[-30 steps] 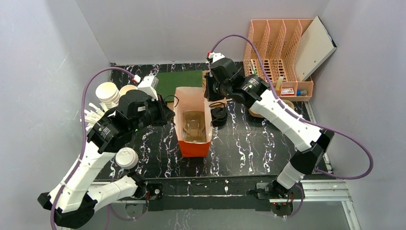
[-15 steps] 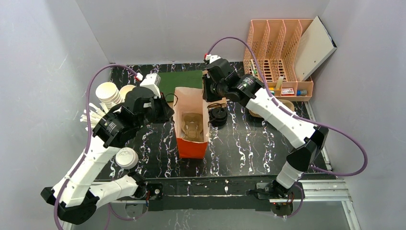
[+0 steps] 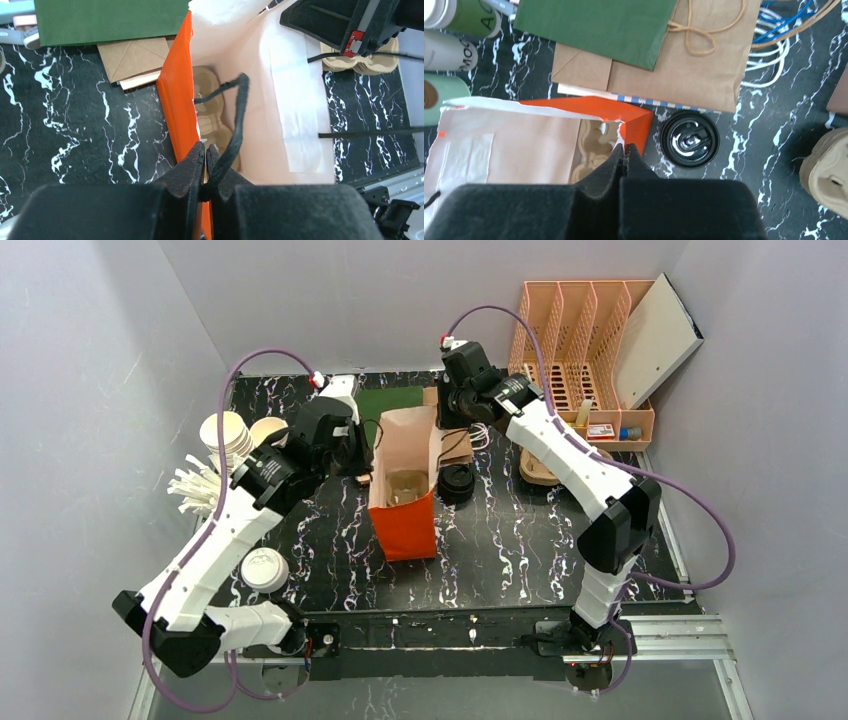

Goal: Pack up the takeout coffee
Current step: Adjust the takeout bag at the center of the board.

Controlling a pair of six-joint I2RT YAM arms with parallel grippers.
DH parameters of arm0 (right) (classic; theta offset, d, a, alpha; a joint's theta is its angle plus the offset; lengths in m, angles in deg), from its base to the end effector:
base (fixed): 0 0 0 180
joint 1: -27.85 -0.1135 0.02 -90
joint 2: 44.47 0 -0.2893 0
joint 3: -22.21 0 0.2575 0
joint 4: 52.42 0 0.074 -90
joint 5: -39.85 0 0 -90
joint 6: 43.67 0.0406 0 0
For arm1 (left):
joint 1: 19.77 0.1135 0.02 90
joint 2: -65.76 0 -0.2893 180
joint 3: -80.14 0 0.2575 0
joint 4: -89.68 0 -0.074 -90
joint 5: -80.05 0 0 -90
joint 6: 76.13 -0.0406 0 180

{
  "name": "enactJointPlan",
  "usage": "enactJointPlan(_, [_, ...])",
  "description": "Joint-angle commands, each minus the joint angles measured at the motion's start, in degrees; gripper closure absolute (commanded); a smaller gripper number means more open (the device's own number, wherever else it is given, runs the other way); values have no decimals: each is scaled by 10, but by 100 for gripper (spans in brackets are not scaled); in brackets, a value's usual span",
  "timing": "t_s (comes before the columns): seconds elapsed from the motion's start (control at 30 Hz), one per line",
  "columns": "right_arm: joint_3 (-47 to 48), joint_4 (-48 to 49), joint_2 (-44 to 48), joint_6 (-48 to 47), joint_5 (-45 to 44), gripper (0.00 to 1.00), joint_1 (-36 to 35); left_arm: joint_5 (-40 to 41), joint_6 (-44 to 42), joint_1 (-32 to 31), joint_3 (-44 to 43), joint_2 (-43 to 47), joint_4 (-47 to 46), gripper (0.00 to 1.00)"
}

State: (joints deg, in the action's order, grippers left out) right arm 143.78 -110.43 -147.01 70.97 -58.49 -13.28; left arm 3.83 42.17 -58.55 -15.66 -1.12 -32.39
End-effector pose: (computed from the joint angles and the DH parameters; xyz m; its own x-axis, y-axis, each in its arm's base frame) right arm 0.3165 0.2685 0.4080 -0.6666 -0.0345 -0.7446 -0.3168 0.9173 0.2412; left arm 0.1861 -0.1371 0.4491 -0.5443 -0.1534 -0.8248 0.2134 0.9255 -0.3129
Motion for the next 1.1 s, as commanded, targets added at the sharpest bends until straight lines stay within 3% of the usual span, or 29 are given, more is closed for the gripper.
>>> enactJointPlan(0.0, [68,36,-26,-19,5,99,19,18,-25,22,-35,-28,-23,96])
enactJointPlan(0.53, [243,51,-170,-37,16,99,88,-26,-74,136,-89,-173,-112,97])
enactJointPlan(0.87, [174,77,-122,-21,44,99,94,-25,-100,157,-109,-186,-120,97])
enactJointPlan(0.93, [143,82,-95,-16,53,96,93,-34,-102,156,-99,-176,-123,97])
enactJointPlan(1.0, [99,91,-60,-13,69,82,93,-52,-104,157,-81,-160,-135,95])
enactJointPlan(1.07, [76,97,-38,-11,78,75,94,-77,-103,157,-63,-145,-149,92])
